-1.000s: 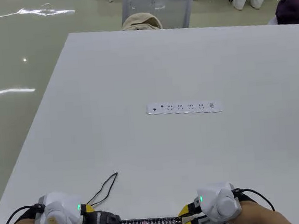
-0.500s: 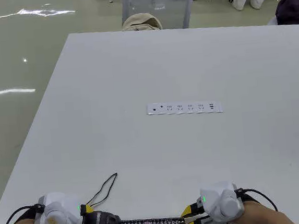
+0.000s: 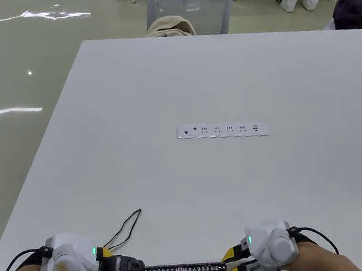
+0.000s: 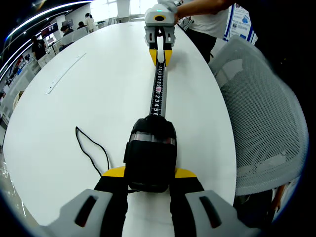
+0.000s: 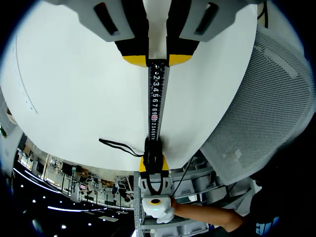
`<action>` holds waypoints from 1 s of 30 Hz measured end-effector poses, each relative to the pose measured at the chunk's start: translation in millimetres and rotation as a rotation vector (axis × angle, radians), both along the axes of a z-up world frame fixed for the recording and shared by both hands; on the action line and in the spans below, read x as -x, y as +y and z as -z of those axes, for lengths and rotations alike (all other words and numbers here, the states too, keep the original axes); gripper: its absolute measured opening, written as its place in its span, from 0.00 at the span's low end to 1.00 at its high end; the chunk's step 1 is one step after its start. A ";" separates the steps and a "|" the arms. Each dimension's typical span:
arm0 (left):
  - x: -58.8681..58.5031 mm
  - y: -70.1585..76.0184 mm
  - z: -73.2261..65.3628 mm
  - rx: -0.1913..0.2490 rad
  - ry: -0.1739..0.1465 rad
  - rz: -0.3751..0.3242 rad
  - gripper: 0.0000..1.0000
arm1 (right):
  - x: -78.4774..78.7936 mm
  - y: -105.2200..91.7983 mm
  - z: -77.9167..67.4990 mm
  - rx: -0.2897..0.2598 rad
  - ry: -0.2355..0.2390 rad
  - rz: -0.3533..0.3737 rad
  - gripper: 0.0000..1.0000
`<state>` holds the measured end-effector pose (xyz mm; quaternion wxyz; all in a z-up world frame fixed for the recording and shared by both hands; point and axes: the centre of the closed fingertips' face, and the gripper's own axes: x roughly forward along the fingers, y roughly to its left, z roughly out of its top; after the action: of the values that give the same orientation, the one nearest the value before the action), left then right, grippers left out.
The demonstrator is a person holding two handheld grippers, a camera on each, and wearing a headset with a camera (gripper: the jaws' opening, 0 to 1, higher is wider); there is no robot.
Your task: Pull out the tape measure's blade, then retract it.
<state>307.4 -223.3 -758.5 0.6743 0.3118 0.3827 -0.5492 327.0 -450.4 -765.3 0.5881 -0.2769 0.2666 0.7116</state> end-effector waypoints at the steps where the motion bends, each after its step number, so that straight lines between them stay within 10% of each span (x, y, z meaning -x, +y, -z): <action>1: 0.0 0.0 0.0 0.000 0.000 0.000 0.28 | -0.2 -0.5 0.0 0.001 0.000 0.000 0.10; 30: 0.4 -0.4 -0.2 -0.005 -0.001 0.003 0.28 | -1.8 -13.4 -0.8 0.008 -0.002 0.012 0.10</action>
<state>306.9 -223.6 -758.3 0.6730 0.3142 0.3834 -0.5490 328.8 -463.8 -764.5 0.5914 -0.2784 0.2707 0.7068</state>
